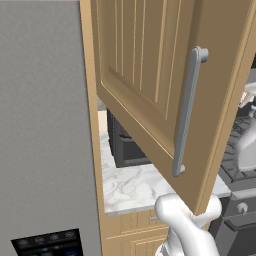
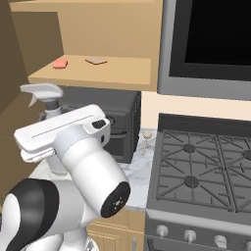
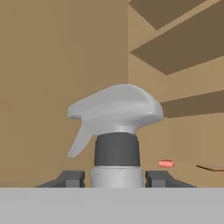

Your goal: Pick the bar soap and spray from the cabinet and place them on the counter.

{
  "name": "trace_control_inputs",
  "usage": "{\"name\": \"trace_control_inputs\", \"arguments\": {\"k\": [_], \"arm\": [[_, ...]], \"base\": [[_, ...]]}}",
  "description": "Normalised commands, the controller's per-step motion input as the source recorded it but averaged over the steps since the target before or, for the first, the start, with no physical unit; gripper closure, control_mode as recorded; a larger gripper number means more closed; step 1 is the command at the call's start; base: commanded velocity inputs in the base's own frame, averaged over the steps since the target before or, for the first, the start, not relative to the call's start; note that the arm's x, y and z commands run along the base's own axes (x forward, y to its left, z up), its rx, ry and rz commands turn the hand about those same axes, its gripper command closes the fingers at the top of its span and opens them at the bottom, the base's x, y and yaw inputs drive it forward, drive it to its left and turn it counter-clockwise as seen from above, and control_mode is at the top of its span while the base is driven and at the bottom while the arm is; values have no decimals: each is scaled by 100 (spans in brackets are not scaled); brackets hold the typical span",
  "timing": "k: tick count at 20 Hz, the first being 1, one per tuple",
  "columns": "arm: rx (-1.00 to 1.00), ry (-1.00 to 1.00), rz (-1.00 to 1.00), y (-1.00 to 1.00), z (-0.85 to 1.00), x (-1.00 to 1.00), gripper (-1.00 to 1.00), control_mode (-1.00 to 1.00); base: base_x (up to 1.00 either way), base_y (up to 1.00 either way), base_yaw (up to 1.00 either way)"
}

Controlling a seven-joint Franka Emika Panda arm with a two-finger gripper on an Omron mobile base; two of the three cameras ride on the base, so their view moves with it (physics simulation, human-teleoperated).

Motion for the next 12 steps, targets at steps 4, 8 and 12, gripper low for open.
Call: {"name": "trace_control_inputs", "arguments": {"k": [4, 8, 12], "arm": [[2, 0, 0, 32, -30, 31, 100, -100], [6, 0, 0, 28, -30, 25, 100, -100], [7, -1, 0, 27, -38, 21, 100, -100]], "base": [[0, 0, 0], [0, 0, 0], [0, 0, 0]]}}
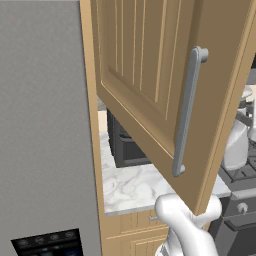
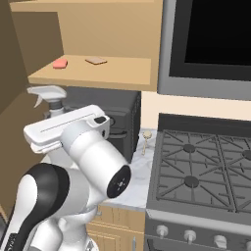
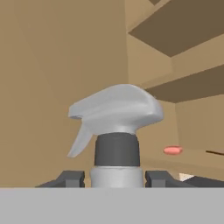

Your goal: Pick the bar soap and spray from the cabinet and place them on the counter.

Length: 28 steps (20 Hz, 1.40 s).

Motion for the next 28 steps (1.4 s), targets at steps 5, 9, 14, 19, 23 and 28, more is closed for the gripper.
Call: {"name": "trace_control_inputs", "arguments": {"k": [5, 9, 14, 19, 23, 28], "arm": [[6, -2, 0, 25, -47, 18, 100, -100], [4, -2, 0, 26, -51, 14, 100, -100], [2, -3, 0, 26, -40, 9, 100, -100], [3, -2, 0, 28, -21, 0, 100, -100], [3, 0, 0, 32, -25, 3, 100, -100], [9, 0, 0, 24, -32, 6, 100, -100]], "base": [[0, 0, 0], [0, 0, 0], [0, 0, 0], [0, 0, 0], [0, 0, 0], [0, 0, 0]]}}
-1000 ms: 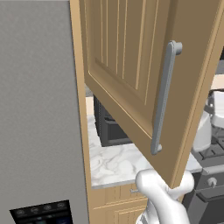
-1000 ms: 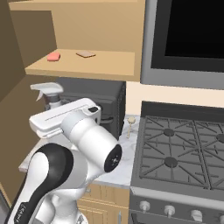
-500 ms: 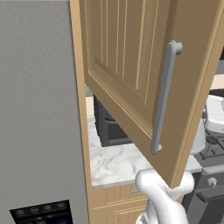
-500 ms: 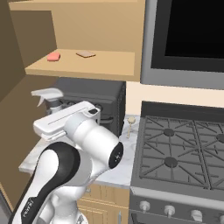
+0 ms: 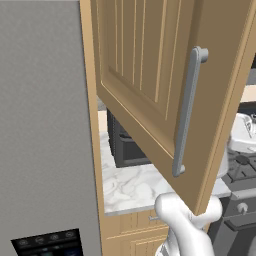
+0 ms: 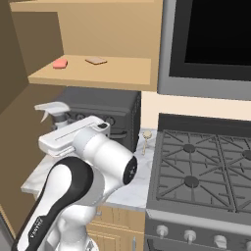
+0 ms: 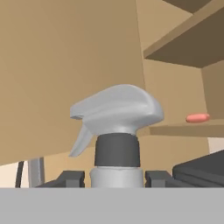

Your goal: Pick the bar soap and spray from the cabinet and place them on the counter.

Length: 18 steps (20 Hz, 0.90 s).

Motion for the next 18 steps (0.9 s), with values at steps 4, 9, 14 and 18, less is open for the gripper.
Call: {"name": "trace_control_inputs", "arguments": {"k": [4, 9, 14, 18], "arm": [[14, -3, 0, 19, -36, 3, 100, -100], [15, -4, 0, 16, -36, 3, 100, -100], [12, -6, 0, 17, -29, 6, 100, -100], [4, -9, 1, 22, -23, 7, 100, -100]], "base": [[0, 0, 0], [0, 0, 0], [0, 0, 0], [0, 0, 0]]}}
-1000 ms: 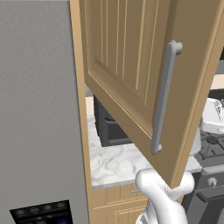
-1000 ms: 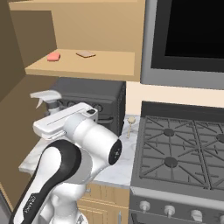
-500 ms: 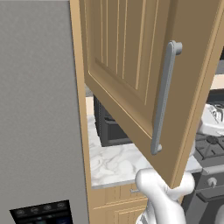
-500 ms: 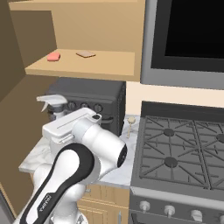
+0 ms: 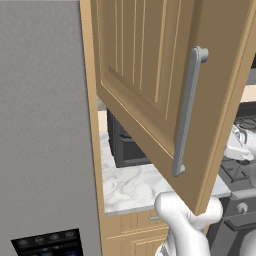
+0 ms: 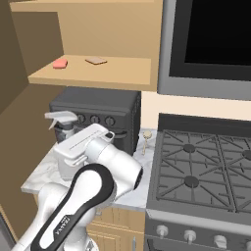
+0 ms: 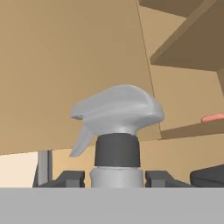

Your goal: Pick the bar soap and spray from the cabinet and place them on the counter.

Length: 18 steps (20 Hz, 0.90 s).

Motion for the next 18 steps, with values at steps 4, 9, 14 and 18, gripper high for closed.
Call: {"name": "trace_control_inputs", "arguments": {"k": [4, 9, 14, 18], "arm": [[1, -9, 0, 25, -18, 9, 100, -100], [0, -8, 0, 18, -5, 1, 100, -100], [0, -7, 0, 9, -15, 0, 100, -100], [0, -7, 0, 6, -25, 0, 100, -100]], "base": [[0, 0, 0], [0, 0, 0], [0, 0, 0], [0, 0, 0]]}}
